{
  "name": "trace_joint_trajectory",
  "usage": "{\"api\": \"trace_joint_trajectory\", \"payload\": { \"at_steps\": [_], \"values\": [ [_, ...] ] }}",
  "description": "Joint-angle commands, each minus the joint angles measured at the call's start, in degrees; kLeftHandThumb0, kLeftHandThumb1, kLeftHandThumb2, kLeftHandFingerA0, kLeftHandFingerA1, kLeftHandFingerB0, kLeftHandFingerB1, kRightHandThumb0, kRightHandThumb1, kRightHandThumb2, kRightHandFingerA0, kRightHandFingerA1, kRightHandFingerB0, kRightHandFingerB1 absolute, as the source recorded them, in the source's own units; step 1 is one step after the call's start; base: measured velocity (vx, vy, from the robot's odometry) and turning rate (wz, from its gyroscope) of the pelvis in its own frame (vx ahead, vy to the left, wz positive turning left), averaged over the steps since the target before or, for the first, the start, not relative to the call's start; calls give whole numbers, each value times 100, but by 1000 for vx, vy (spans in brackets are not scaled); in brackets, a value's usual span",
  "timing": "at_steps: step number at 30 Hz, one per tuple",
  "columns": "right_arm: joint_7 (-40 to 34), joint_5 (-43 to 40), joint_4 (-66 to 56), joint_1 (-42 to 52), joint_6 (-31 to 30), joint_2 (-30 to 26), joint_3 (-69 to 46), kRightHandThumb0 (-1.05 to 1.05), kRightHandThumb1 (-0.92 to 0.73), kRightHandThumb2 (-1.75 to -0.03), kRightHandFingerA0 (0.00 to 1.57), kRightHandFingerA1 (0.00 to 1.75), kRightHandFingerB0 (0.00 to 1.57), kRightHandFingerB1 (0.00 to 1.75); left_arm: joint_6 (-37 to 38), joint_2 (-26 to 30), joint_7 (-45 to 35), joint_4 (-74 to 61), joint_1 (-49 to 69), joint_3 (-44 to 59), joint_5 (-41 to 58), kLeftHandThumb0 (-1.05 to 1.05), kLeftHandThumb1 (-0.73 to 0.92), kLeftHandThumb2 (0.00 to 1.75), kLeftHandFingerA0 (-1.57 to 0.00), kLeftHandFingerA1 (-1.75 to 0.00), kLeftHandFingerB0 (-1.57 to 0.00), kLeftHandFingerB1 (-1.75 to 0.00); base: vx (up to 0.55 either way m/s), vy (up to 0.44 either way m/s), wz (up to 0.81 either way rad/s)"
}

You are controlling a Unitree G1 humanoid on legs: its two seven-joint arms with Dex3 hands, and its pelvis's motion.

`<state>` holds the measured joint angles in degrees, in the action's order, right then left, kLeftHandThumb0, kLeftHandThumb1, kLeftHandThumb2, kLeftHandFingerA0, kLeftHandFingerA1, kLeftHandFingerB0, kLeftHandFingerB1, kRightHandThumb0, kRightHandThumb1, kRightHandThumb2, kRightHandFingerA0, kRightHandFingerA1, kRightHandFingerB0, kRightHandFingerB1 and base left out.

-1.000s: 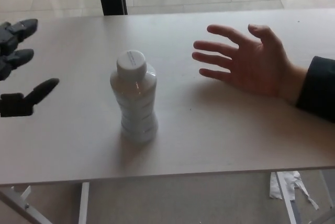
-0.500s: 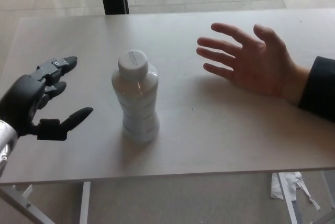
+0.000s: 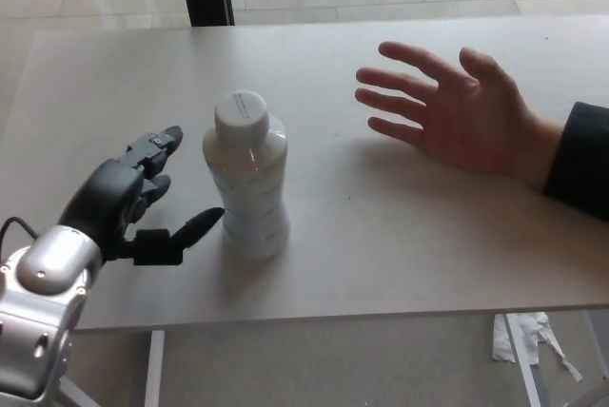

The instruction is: Pick up a bottle and hand it

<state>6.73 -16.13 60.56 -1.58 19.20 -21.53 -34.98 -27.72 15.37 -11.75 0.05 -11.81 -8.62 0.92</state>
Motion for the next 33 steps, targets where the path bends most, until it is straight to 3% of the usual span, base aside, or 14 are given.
{"api": "trace_joint_trajectory", "payload": {
  "at_steps": [1,3,5,9,11,12,18,22,25,27,28,29,30,33],
  "values": [
    [29,-83,79,-17,96,-134,16,-105,-42,-80,93,143,22,145,-90,-127,231,93,-59,-68,-299,-89,49,88,0,-24,0,0,0,0,0],
    [-134,48,-118,54,60,-112,130,-105,-42,-84,81,155,19,147,69,-233,289,149,-64,-169,-386,-80,56,57,0,-40,0,-11,0,0,0],
    [-154,-39,-222,26,-50,-79,114,-105,-40,-84,76,159,18,149,217,-494,366,234,-93,-230,-348,-96,52,94,0,-36,0,-1,0,0,0],
    [-171,-36,-272,-21,-48,-64,145,-105,-42,-82,82,155,19,145,145,-809,321,102,-101,-91,-149,-96,53,95,-1,-35,0,-1,0,0,0],
    [-145,-61,-277,-22,-87,-72,143,-105,-42,-83,75,158,20,143,173,-903,303,67,-84,-74,-152,-86,59,59,0,-44,0,-8,0,0,0],
    [-164,-78,-258,-59,-63,-56,130,-105,-41,-87,59,168,21,140,155,-979,232,57,-122,-112,-115,-98,53,97,0,-29,0,0,0,0,0],
    [-241,-63,-484,-24,-201,22,221,-105,-41,-85,87,149,20,148,160,-1083,358,132,-142,-162,-305,-105,55,99,0,-16,0,-4,0,0,0],
    [-256,-3,-352,-75,-132,-3,284,-105,-42,-83,78,153,17,145,175,-1194,619,284,-231,-92,-426,-104,58,99,0,-13,0,-11,0,0,0],
    [-201,-146,-378,-127,-197,66,222,-105,-38,-85,52,168,25,138,259,-1759,1682,435,-304,61,-752,-86,44,75,0,-42,0,0,0,0,0],
    [-291,-73,-513,-96,-226,105,286,-105,-37,-93,55,168,33,133,260,-2334,2846,743,-466,246,-1060,-44,50,55,-27,-62,0,0,0,0,0],
    [-298,-56,-504,-107,-223,106,299,-105,-40,-85,72,154,19,144,359,-2438,3075,838,-493,293,-1111,-33,55,56,-54,-108,0,0,0,0,0],
    [-294,-41,-492,-118,-212,107,314,-105,-40,-85,72,154,19,144,520,-2501,3235,918,-488,324,-1154,-33,55,56,-54,-108,0,0,0,0,0],
    [-303,-20,-508,-114,-190,120,334,-105,-43,-82,70,155,18,140,586,-2515,3439,1044,-522,282,-1295,-22,68,60,-90,-114,0,0,0,0,0],
    [-372,20,-566,-97,-141,143,362,-105,-42,-85,75,153,20,144,866,-2527,4021,1505,-684,91,-1698,-4,78,64,-100,-142,0,-26,0,0,0]
  ]
}}
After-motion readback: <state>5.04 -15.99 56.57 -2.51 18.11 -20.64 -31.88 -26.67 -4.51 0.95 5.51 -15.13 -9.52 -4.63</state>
